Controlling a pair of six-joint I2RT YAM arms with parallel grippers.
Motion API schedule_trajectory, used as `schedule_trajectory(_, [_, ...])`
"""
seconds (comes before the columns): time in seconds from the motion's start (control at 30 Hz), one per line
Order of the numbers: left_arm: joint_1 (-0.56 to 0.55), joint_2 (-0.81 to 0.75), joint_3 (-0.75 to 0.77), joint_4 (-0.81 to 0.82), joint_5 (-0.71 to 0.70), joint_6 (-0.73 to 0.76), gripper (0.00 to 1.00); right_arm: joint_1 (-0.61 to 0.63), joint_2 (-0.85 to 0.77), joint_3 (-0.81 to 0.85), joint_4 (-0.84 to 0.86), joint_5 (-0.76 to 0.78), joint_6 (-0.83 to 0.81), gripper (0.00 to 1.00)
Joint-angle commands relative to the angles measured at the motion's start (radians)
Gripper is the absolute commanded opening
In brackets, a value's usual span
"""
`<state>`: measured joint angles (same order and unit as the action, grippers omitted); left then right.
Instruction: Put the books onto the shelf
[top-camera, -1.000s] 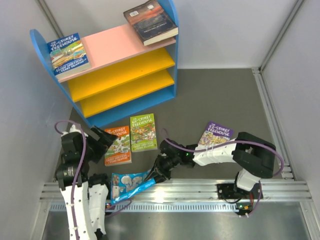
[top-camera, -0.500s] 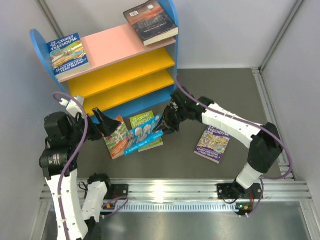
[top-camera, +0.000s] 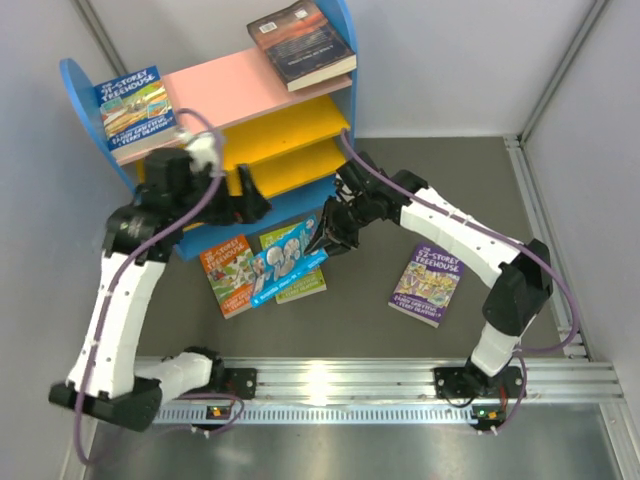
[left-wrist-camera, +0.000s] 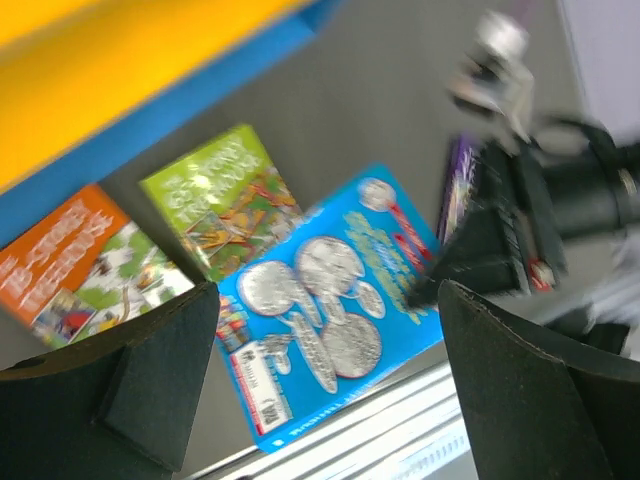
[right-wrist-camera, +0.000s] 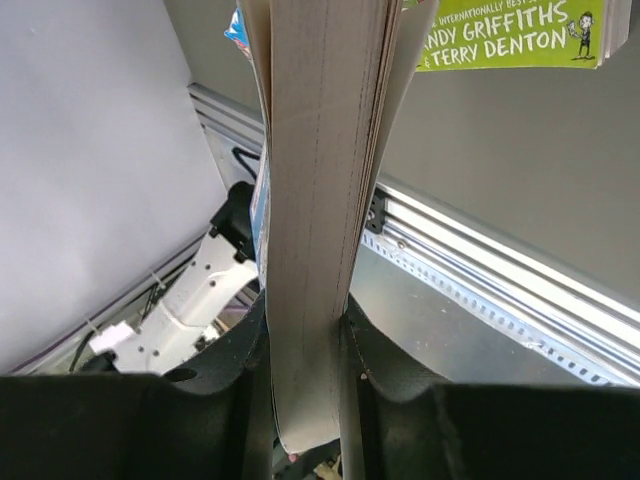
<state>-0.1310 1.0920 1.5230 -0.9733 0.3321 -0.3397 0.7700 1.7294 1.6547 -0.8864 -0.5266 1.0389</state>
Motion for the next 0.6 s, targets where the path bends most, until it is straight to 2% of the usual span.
schedule_trajectory(0.0, [-0.324,0.064,0.13,-0.054,-0.265,0.103,0.95,0.005,-0.021,0.001,0.01,-0.07,-0.019,0.0])
schedule_trajectory(0.03, [-0.487,0.109,0.166,-0.091,-0.419,0.131,0.95,0.005,-0.022,-0.004,0.01,-0.076,-0.019,0.0])
schedule_trajectory(0.13, [-0.729,0.097,0.142,-0.114,-0.58,0.105,0.99,0.003,-0.027,-0.019,0.01,-0.09,-0.016,0.0])
schedule_trajectory(0.23, [-0.797,0.039,0.099,-0.096,-0.605,0.062,0.99,-0.006,-0.037,-0.026,0.007,-0.092,-0.016,0.0])
schedule_trajectory(0.33, [-0.843,0.017,0.063,-0.166,-0.61,0.048,0.98,-0.027,-0.039,-0.045,0.009,-0.11,-0.013,0.0])
schedule_trajectory(0.4, [-0.896,0.014,0.03,-0.211,-0.625,0.036,0.94,-0.05,-0.039,-0.053,0.009,-0.128,-0.014,0.0])
schedule_trajectory(0.57, [-1.025,0.052,-0.107,-0.217,-0.72,0.002,0.94,-0.086,-0.028,-0.026,0.009,-0.176,-0.011,0.0])
